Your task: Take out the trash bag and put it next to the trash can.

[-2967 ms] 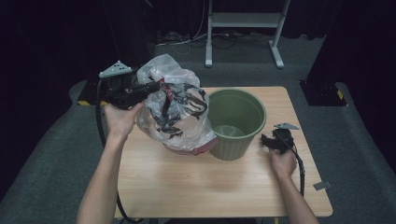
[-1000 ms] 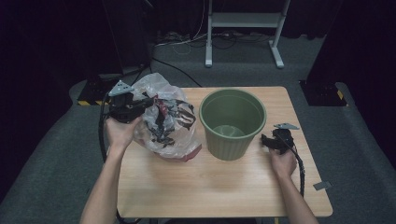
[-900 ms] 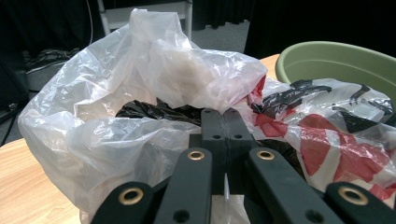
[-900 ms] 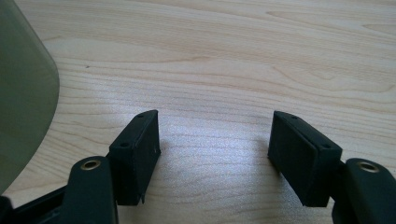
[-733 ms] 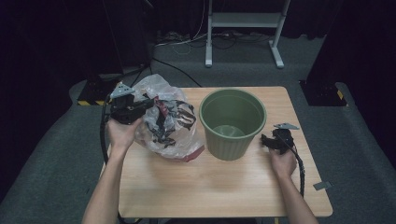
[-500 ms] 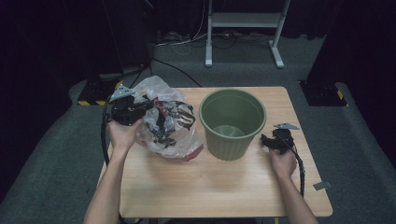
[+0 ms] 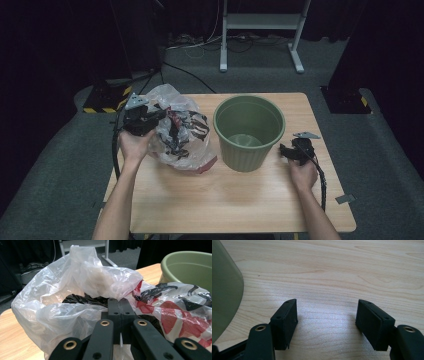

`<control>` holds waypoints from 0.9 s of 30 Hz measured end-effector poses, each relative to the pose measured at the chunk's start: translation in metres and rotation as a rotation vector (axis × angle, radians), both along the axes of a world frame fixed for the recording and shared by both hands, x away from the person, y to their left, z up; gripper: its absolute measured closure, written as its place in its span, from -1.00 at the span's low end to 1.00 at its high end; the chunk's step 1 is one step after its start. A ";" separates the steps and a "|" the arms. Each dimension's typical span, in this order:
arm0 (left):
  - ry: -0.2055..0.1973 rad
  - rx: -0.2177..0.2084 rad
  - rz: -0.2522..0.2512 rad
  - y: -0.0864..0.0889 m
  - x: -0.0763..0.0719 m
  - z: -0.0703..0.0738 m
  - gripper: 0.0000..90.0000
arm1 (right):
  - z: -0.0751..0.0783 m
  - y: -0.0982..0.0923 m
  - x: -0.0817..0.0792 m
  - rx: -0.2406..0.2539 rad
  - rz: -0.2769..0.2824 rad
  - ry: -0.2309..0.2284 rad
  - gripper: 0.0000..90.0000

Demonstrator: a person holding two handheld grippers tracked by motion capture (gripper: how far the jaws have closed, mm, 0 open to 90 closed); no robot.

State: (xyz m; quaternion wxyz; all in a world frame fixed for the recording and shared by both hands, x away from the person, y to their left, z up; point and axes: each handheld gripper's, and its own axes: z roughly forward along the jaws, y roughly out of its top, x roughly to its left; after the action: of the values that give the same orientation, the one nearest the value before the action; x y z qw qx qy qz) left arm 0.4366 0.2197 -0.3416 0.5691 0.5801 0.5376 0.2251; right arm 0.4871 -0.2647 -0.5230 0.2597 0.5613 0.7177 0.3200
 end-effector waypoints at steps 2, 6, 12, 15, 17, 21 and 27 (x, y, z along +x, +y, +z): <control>0.005 0.006 0.001 0.000 0.001 -0.003 0.99 | 0.000 0.000 0.000 0.000 0.000 0.000 -0.25; 0.002 -0.001 0.008 0.000 0.003 -0.006 0.99 | 0.000 0.000 0.000 0.000 0.000 0.000 -0.25; 0.002 -0.019 0.022 -0.001 0.008 -0.015 0.99 | 0.000 0.000 0.000 0.000 0.000 0.000 -0.25; 0.004 -0.016 0.025 -0.002 0.010 -0.020 0.99 | 0.000 0.000 0.000 -0.001 0.000 0.000 -0.25; 0.014 -0.009 0.026 -0.002 0.013 -0.023 0.99 | 0.000 0.000 0.000 0.000 0.000 0.000 -0.26; 0.009 -0.007 0.026 -0.005 0.015 -0.024 0.99 | 0.000 0.000 0.000 0.000 0.000 0.000 -0.26; 0.013 0.014 0.030 -0.013 0.022 -0.032 0.99 | 0.000 0.000 0.000 0.000 0.000 0.000 -0.25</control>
State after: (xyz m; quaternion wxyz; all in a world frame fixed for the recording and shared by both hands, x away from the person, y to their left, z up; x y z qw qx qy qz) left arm 0.4588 0.2068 -0.3733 0.5580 0.5772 0.5485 0.2336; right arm 0.4871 -0.2647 -0.5230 0.2598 0.5613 0.7177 0.3200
